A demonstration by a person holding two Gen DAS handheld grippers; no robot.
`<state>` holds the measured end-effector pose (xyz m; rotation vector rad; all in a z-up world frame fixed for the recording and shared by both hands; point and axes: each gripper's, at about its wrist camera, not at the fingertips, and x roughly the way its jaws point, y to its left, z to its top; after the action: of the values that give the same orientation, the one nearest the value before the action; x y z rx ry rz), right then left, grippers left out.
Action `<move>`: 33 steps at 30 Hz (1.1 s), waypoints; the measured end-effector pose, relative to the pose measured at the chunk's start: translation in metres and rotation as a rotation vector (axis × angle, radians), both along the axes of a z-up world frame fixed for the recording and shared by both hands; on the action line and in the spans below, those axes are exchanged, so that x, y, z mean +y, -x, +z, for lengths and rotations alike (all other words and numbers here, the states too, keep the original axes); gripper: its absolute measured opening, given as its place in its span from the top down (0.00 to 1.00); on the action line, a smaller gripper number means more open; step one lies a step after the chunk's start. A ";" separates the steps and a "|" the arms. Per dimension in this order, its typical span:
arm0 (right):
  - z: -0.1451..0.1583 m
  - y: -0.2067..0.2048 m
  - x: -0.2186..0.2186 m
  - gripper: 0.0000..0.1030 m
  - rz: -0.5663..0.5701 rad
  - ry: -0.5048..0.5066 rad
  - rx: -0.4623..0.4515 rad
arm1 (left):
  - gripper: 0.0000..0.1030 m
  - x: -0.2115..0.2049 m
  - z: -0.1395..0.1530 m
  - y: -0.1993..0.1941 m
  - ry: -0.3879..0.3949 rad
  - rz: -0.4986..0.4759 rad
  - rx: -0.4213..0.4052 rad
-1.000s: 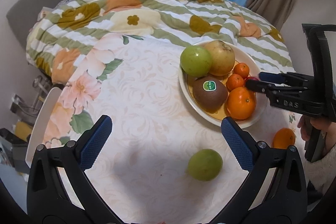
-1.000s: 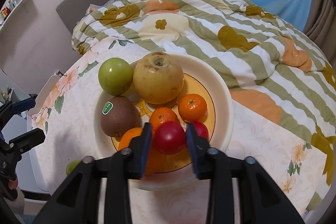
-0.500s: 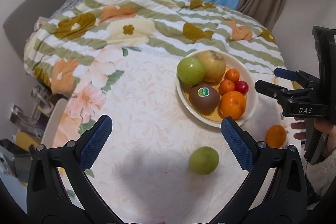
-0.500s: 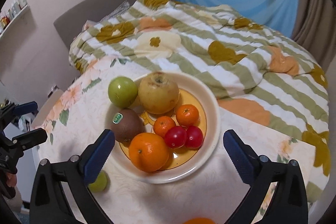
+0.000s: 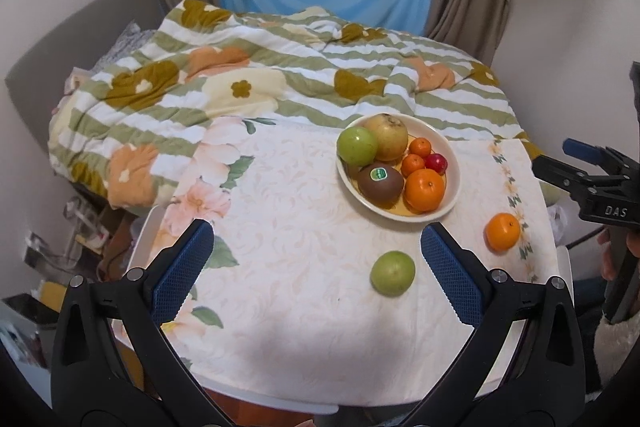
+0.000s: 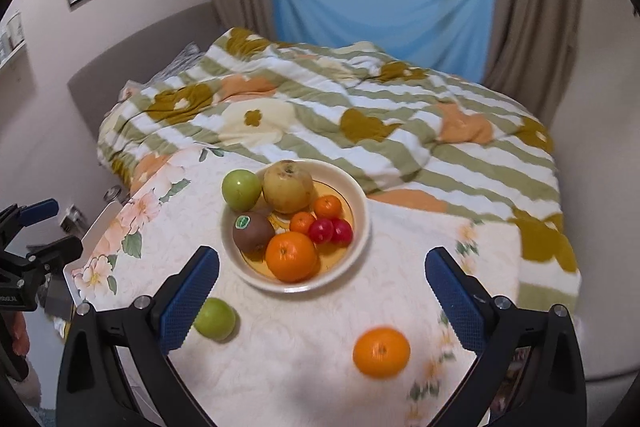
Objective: Organize fruits
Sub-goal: 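Withdraw both tools from the bowl toward the last fruits, then grasp the green apple with the left tool while the right tool grasps the mandarin orange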
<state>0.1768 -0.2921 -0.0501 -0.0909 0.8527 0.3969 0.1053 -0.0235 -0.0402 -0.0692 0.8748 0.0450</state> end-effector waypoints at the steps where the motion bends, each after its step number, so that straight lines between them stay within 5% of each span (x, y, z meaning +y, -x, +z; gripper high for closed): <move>1: 0.000 0.005 -0.002 0.00 -0.016 -0.003 0.003 | 0.00 0.000 0.000 0.003 -0.004 -0.007 -0.003; 17: -0.044 0.059 -0.056 0.00 -0.146 0.082 0.063 | 0.00 -0.053 -0.054 0.024 0.013 -0.077 0.000; 33: -0.116 0.027 -0.071 0.00 -0.075 0.094 0.143 | 0.00 -0.081 -0.144 -0.019 0.022 -0.073 0.108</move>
<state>0.1493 -0.3636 -0.1666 -0.1185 1.0133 0.2956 0.1245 -0.1043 -0.1839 -0.0559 0.9851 -0.0290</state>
